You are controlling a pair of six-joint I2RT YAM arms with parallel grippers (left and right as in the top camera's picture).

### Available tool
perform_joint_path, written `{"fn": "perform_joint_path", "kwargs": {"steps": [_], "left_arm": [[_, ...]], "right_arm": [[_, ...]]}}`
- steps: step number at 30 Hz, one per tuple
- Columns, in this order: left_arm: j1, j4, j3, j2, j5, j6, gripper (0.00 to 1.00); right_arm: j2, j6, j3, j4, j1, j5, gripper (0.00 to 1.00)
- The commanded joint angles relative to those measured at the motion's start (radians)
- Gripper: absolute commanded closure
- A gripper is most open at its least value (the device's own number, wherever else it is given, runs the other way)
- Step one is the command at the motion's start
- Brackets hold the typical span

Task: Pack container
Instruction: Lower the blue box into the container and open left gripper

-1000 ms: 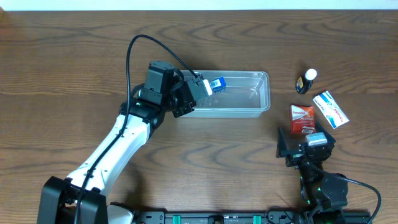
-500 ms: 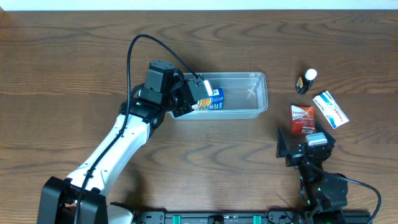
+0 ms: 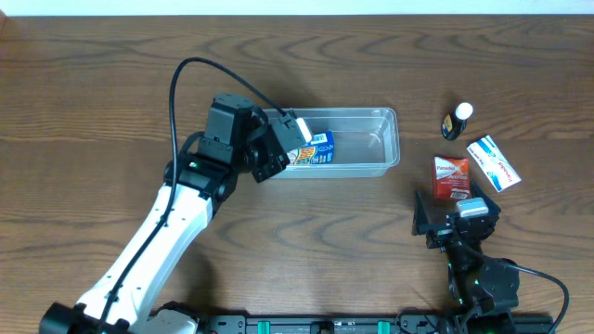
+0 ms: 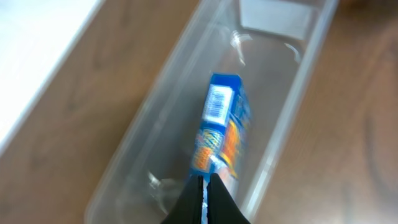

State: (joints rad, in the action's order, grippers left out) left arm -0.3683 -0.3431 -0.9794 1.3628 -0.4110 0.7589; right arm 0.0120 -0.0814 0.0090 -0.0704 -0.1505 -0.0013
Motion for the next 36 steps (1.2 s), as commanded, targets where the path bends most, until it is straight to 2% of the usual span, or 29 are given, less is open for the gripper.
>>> {"fn": "perform_joint_path", "kwargs": {"steps": [1, 8, 14, 18, 24, 36], "left_arm": [[-0.017, -0.065, -0.021, 0.018, 0.002, -0.039, 0.94], [-0.034, -0.093, -0.021, 0.097, 0.011, -0.039, 0.94], [-0.034, -0.094, -0.021, 0.148, 0.092, -0.039, 0.94], [-0.034, -0.066, -0.021, 0.153, 0.096, -0.039, 0.94], [-0.034, 0.012, -0.021, 0.153, 0.200, -0.039, 0.94], [-0.045, 0.005, -0.022, 0.145, 0.191, -0.039, 0.94]], "right_arm": [[-0.005, -0.010, -0.003, -0.002, 0.008, -0.003, 0.01], [-0.005, -0.010, -0.003, -0.002, 0.008, -0.003, 0.01], [-0.005, -0.010, -0.003, -0.002, 0.008, -0.003, 0.01], [-0.005, -0.010, -0.003, -0.002, 0.008, -0.003, 0.01], [-0.005, -0.010, -0.003, -0.002, 0.008, -0.003, 0.01], [-0.005, -0.010, -0.003, -0.002, 0.008, -0.003, 0.01]]}}
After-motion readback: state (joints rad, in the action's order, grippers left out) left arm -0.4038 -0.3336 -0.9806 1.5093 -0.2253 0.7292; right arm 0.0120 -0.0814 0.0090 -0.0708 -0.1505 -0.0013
